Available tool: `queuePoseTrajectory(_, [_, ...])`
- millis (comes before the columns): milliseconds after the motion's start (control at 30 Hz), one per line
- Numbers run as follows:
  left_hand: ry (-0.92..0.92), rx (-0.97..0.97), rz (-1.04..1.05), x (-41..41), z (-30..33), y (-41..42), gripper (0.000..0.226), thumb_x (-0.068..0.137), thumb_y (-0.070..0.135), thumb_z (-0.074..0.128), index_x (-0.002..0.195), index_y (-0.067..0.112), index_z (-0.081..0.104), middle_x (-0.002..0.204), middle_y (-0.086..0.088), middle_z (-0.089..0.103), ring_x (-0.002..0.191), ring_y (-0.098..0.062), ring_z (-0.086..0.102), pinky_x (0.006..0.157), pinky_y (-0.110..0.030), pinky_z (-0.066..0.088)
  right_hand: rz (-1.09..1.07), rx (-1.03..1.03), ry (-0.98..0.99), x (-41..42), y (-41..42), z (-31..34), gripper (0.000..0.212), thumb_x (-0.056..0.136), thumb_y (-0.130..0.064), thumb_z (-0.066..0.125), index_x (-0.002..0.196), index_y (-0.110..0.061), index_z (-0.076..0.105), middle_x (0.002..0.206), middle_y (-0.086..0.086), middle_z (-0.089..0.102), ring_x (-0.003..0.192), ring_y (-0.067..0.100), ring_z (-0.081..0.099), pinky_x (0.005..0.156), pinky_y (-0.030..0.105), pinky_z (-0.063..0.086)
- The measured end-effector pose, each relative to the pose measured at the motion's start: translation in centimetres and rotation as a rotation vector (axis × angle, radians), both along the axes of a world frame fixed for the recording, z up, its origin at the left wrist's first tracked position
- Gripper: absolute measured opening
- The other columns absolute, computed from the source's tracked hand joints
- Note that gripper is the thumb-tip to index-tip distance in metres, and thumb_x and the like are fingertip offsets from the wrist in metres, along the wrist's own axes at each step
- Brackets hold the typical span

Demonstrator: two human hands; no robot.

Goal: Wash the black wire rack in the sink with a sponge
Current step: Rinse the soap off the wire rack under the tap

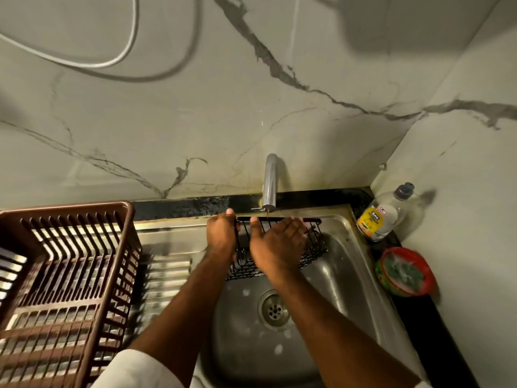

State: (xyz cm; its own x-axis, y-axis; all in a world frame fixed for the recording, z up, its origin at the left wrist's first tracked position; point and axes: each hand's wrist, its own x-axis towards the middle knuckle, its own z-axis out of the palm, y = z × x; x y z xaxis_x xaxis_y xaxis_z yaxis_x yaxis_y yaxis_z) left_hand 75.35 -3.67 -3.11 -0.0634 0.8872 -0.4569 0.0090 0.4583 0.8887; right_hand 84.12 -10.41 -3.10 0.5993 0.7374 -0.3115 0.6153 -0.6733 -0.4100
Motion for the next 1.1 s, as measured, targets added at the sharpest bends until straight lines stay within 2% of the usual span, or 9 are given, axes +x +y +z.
queuePoseTrajectory(100, [-0.042, -0.029, 0.005, 0.0, 0.1, 0.4, 0.042, 0.106, 0.029, 0.047, 0.067, 0.013, 0.053, 0.056, -0.002, 0.045, 0.044, -0.015, 0.04, 0.047, -0.025, 0.033, 0.066, 0.05, -0.026, -1.5, 0.7, 0.5, 0.102, 0.092, -0.076, 0.01, 0.155, 0.002, -0.01, 0.163, 0.024, -0.014, 0.152, 0.036, -0.014, 0.123, 0.048, -0.007])
queuePoseTrajectory(167, [-0.062, -0.042, 0.025, -0.2, 0.3, 0.3, 0.038, 0.106, 0.029, 0.047, 0.073, 0.013, 0.055, 0.059, -0.001, 0.045, 0.048, -0.014, 0.039, 0.049, -0.027, 0.032, 0.046, 0.056, -0.057, 0.1, 1.0, 0.2, 0.102, 0.092, -0.076, 0.009, 0.155, 0.001, -0.01, 0.164, 0.023, -0.013, 0.152, 0.036, -0.012, 0.124, 0.049, -0.005])
queuePoseTrajectory(333, [-0.142, -0.087, 0.102, -0.6, -0.2, 0.5, 0.023, 0.105, 0.027, 0.051, 0.111, 0.007, 0.061, 0.069, 0.0, 0.049, 0.062, -0.012, 0.043, 0.061, -0.029, 0.036, -0.149, -0.054, -0.018, 4.7, 1.1, -0.3, 0.105, 0.091, -0.078, 0.014, 0.155, 0.002, -0.008, 0.164, 0.025, -0.009, 0.153, 0.039, -0.005, 0.122, 0.05, 0.001])
queuePoseTrajectory(467, [-0.088, -0.014, 0.043, 0.3, -0.4, 0.3, 0.026, 0.105, 0.025, 0.051, 0.086, 0.011, 0.06, 0.069, -0.002, 0.051, 0.062, -0.016, 0.046, 0.063, -0.031, 0.04, -0.069, -0.019, -0.044, 1.4, 1.7, 0.2, 0.107, 0.089, -0.079, 0.013, 0.155, 0.002, -0.008, 0.163, 0.027, -0.011, 0.152, 0.042, -0.008, 0.123, 0.052, -0.003])
queuePoseTrajectory(567, [0.062, 0.056, -0.083, 0.6, -0.8, 0.3, 0.035, 0.107, 0.025, 0.048, 0.082, 0.006, 0.065, 0.073, -0.006, 0.063, 0.07, -0.021, 0.059, 0.068, -0.028, 0.051, 0.018, 0.036, -0.057, -2.4, 2.0, 0.6, 0.105, 0.089, -0.079, 0.011, 0.156, 0.001, -0.007, 0.163, 0.025, -0.012, 0.152, 0.039, -0.011, 0.124, 0.052, -0.003])
queuePoseTrajectory(633, [0.017, 0.02, -0.077, 0.5, -1.5, 0.2, 0.038, 0.106, 0.027, 0.048, 0.082, 0.005, 0.068, 0.076, -0.011, 0.067, 0.075, -0.029, 0.063, 0.074, -0.037, 0.053, 0.027, 0.05, -0.049, -2.2, 2.2, 0.3, 0.103, 0.09, -0.078, 0.01, 0.156, 0.0, -0.008, 0.164, 0.023, -0.013, 0.152, 0.036, -0.013, 0.124, 0.05, -0.004])
queuePoseTrajectory(733, [-0.052, -0.016, -0.025, 0.4, -1.8, -0.2, 0.035, 0.105, 0.028, 0.05, 0.093, 0.0, 0.068, 0.078, -0.014, 0.065, 0.072, -0.028, 0.06, 0.071, -0.045, 0.052, -0.066, 0.003, -0.036, 1.5, 2.3, -1.0, 0.102, 0.091, -0.076, 0.01, 0.155, 0.001, -0.01, 0.164, 0.024, -0.013, 0.152, 0.038, -0.011, 0.124, 0.049, -0.003])
queuePoseTrajectory(933, [-0.105, -0.035, 0.048, -0.9, -1.5, -0.1, 0.025, 0.106, 0.024, 0.05, 0.106, 0.003, 0.063, 0.072, -0.004, 0.053, 0.062, -0.014, 0.047, 0.057, -0.026, 0.039, -0.36, -0.048, 0.063, 7.3, 1.9, -2.2, 0.107, 0.09, -0.079, 0.021, 0.155, 0.002, -0.008, 0.165, 0.024, -0.008, 0.153, 0.038, -0.005, 0.123, 0.05, 0.001])
queuePoseTrajectory(1100, [-0.126, 0.006, 0.025, -0.3, -1.3, -0.2, 0.032, 0.106, 0.024, 0.049, 0.08, 0.01, 0.061, 0.064, -0.004, 0.053, 0.06, -0.02, 0.049, 0.061, -0.032, 0.042, -0.129, 0.001, -0.053, 1.4, 1.9, -0.9, 0.102, 0.092, -0.076, 0.012, 0.156, 0.001, -0.008, 0.163, 0.026, -0.01, 0.152, 0.04, -0.006, 0.123, 0.05, 0.0])
